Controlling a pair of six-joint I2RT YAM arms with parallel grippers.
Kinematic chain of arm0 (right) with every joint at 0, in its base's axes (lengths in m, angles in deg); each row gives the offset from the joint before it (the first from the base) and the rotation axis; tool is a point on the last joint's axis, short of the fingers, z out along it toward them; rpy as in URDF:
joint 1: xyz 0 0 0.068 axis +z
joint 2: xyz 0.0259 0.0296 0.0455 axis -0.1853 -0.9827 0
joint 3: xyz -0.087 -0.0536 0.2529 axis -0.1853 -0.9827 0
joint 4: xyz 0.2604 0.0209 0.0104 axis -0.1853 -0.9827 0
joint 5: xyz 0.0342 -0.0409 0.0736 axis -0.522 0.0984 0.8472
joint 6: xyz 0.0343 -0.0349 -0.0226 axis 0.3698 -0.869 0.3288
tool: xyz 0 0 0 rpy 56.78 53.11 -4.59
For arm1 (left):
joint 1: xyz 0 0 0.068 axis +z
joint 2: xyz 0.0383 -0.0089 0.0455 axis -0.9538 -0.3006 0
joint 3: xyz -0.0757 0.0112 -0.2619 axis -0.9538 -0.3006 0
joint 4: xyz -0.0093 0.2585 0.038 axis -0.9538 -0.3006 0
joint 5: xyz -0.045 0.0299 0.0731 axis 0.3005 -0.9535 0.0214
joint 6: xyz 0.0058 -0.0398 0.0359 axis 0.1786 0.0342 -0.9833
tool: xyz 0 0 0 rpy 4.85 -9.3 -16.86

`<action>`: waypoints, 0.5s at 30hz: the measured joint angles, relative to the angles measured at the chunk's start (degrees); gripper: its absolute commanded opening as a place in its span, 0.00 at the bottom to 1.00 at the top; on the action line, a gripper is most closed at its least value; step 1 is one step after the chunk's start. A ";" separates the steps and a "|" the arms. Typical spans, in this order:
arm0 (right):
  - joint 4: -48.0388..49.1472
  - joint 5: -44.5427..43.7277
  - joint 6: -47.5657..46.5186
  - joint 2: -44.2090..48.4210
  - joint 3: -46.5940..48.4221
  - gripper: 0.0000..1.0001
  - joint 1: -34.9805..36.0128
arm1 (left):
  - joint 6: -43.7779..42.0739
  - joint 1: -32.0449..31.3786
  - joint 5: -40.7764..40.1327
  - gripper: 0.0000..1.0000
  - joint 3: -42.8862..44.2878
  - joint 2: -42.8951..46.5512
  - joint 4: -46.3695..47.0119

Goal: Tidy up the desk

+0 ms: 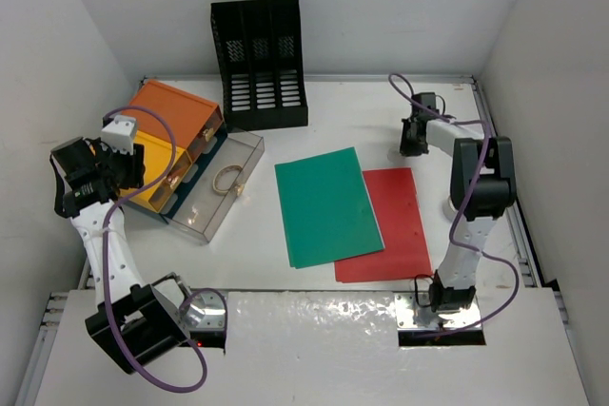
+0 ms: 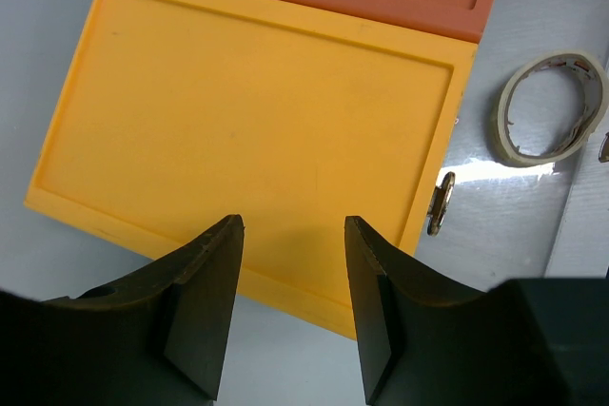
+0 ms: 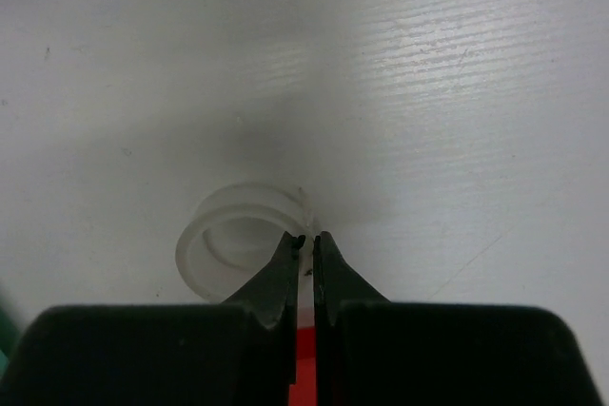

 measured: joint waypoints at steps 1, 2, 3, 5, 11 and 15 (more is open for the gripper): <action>-0.28 -0.24 -0.22 -0.15 0.37 0.00 0.31 | -0.04 0.00 0.00 0.45 0.00 0.00 -0.02; -0.44 -1.05 -0.63 -0.22 0.50 0.00 0.79 | -0.13 0.00 0.00 0.45 0.00 0.00 -0.02; -0.68 -1.92 -1.05 -0.22 0.57 0.00 1.49 | -0.15 0.00 0.00 0.45 0.00 0.00 -0.02; -0.70 -3.76 -1.57 -0.04 0.59 0.00 3.72 | -0.15 0.00 0.00 0.45 0.00 0.00 -0.02; 2.82 -11.67 -3.93 7.34 0.59 0.00 17.81 | -0.13 0.00 0.00 0.45 0.00 0.09 -0.37; 7.93 -15.87 -6.29 12.81 4.48 0.00 31.65 | -0.13 0.00 0.00 0.45 0.00 0.61 -0.48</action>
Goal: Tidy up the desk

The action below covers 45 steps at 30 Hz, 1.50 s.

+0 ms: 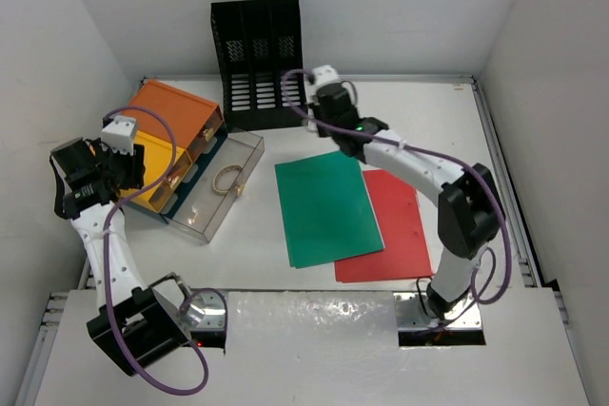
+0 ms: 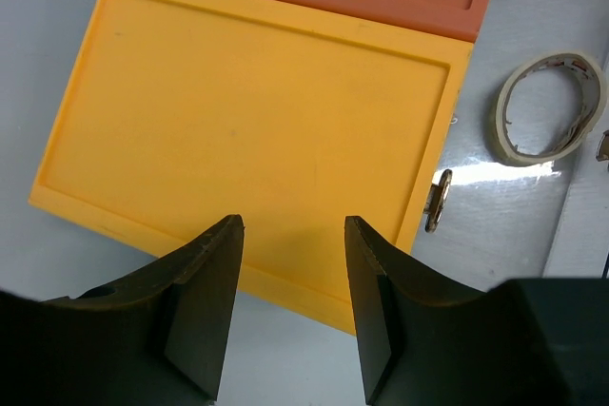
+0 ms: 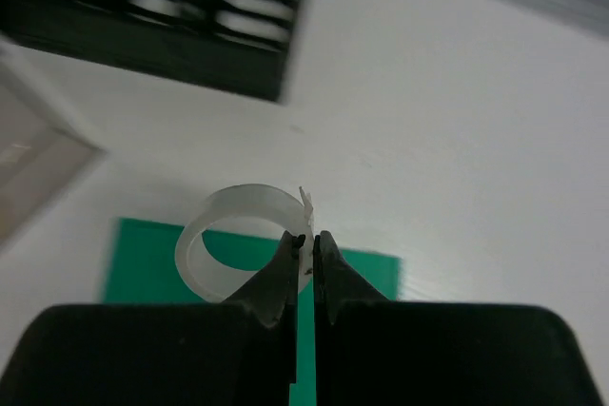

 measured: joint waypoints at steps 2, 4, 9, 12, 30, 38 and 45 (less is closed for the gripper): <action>2.84 -0.44 -0.79 -0.13 3.54 0.00 6.21 | 0.04 0.00 -0.09 0.45 0.00 0.24 0.00; 5.03 0.35 -1.07 -1.88 7.56 0.00 12.09 | 0.26 0.00 -0.42 0.45 0.00 0.44 0.02; 5.05 5.75 -1.49 -18.93 29.99 0.00 23.10 | 0.90 0.48 -1.29 0.45 0.00 1.11 0.07; 4.15 8.39 -1.60 -29.03 39.10 0.00 27.23 | 1.22 1.14 -2.03 0.45 0.00 1.64 0.22; 5.97 9.07 4.92 -41.90 42.07 0.00 30.38 | 3.87 2.89 -5.46 0.45 -1.09 2.29 4.39; 6.71 9.55 5.38 -43.58 39.01 0.27 30.49 | 3.43 2.89 -5.18 0.45 -1.90 2.21 4.72; 8.74 11.63 4.17 -43.36 38.16 0.47 30.49 | 3.19 2.89 -4.42 0.45 -2.05 2.05 4.74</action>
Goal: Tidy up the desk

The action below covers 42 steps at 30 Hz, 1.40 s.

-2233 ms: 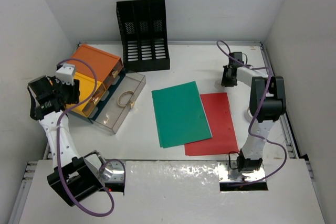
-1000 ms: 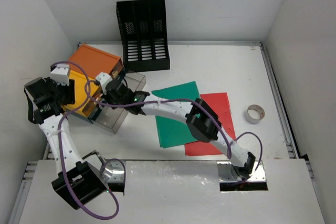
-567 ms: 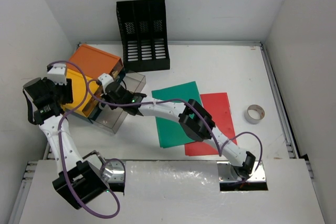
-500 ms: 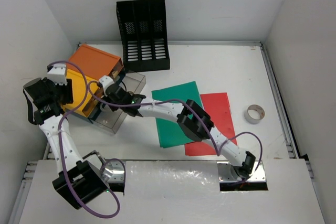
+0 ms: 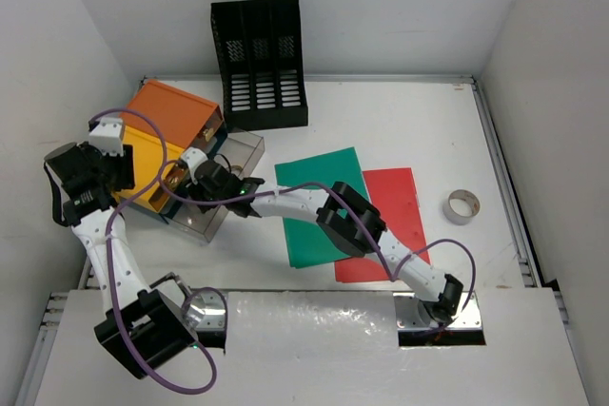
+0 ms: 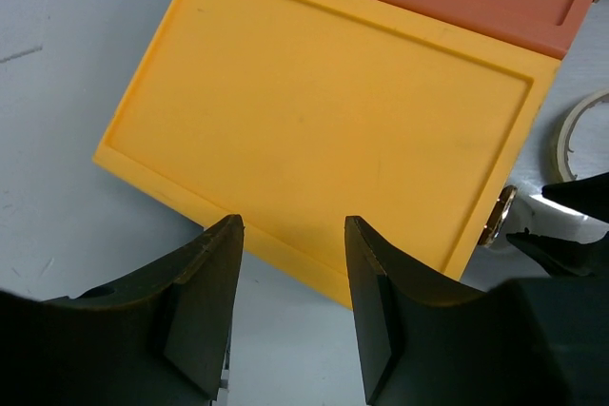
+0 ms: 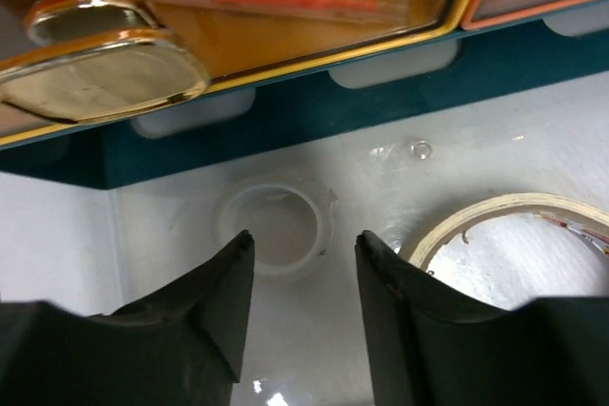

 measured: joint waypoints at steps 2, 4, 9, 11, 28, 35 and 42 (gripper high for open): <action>0.26 0.57 -0.66 0.35 -0.44 0.51 0.00 | -0.13 0.00 0.04 0.45 -0.20 0.00 0.02; 0.17 1.11 -1.49 1.33 -1.27 0.57 0.00 | -0.28 0.00 0.07 0.45 -0.39 -0.04 0.02; -1.07 3.06 -2.40 11.58 -9.53 0.73 -0.79 | -0.66 0.00 0.22 0.45 -0.63 -0.11 0.00; -1.09 4.74 -1.57 18.62 -14.10 0.75 -2.38 | -0.63 0.00 0.55 0.46 -0.61 -0.13 0.02; -12.79 -10.32 6.51 80.67 -76.17 0.75 -61.22 | -0.39 0.00 6.62 0.46 -0.94 -3.10 -0.02; -15.65 -10.64 5.14 77.70 -80.63 0.73 -69.24 | -0.35 0.04 8.31 0.46 -2.14 -2.73 0.66; -13.11 -8.90 1.99 68.61 -82.95 0.59 -71.28 | -1.11 0.09 8.96 0.46 -2.58 -3.67 1.18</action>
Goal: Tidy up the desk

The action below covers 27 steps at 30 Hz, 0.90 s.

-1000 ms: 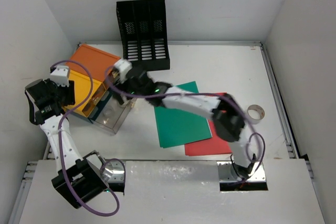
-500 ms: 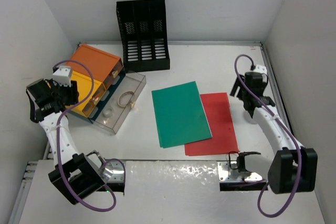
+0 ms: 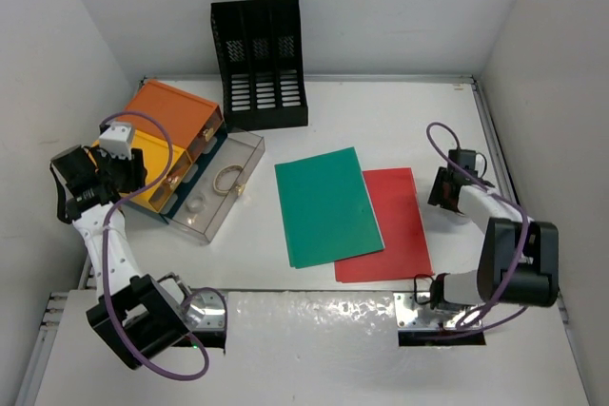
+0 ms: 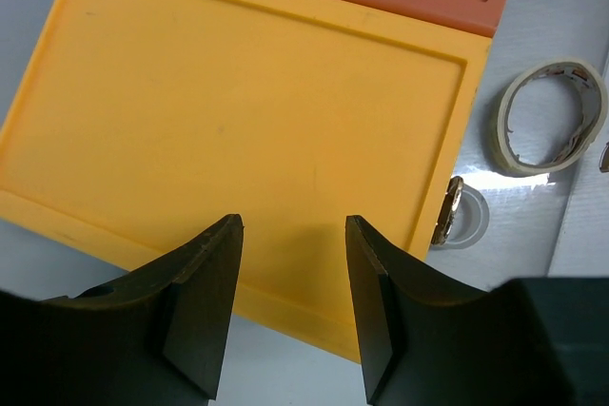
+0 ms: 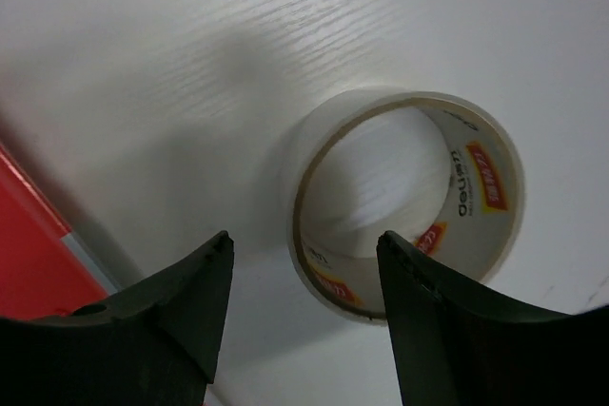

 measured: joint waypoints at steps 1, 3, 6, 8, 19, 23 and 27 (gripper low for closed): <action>0.44 0.35 -0.46 -1.49 0.09 0.56 0.00 | -0.20 0.00 -0.13 0.46 -0.20 -0.04 0.31; 1.16 1.51 -1.49 -4.48 0.33 0.42 0.00 | -0.55 0.00 -0.46 0.46 -0.39 -0.22 0.68; 1.84 3.37 -2.78 -7.28 1.31 0.12 0.00 | -1.29 0.02 -0.57 0.46 -0.48 -0.57 1.01; 2.10 4.17 -3.37 -7.93 1.77 0.02 0.00 | -1.66 0.07 -0.50 0.46 -0.48 -0.66 1.03; -6.58 1.95 -7.48 0.04 8.92 0.00 15.15 | -1.57 0.33 0.48 0.46 -0.48 -1.03 1.42; -1.49 5.49 -10.67 0.02 21.22 0.00 34.58 | -1.38 0.72 1.40 0.46 -0.48 -1.05 1.36; 7.30 10.69 -14.84 -7.67 33.24 0.00 49.83 | -0.33 2.78 3.76 0.46 -0.33 -1.46 1.14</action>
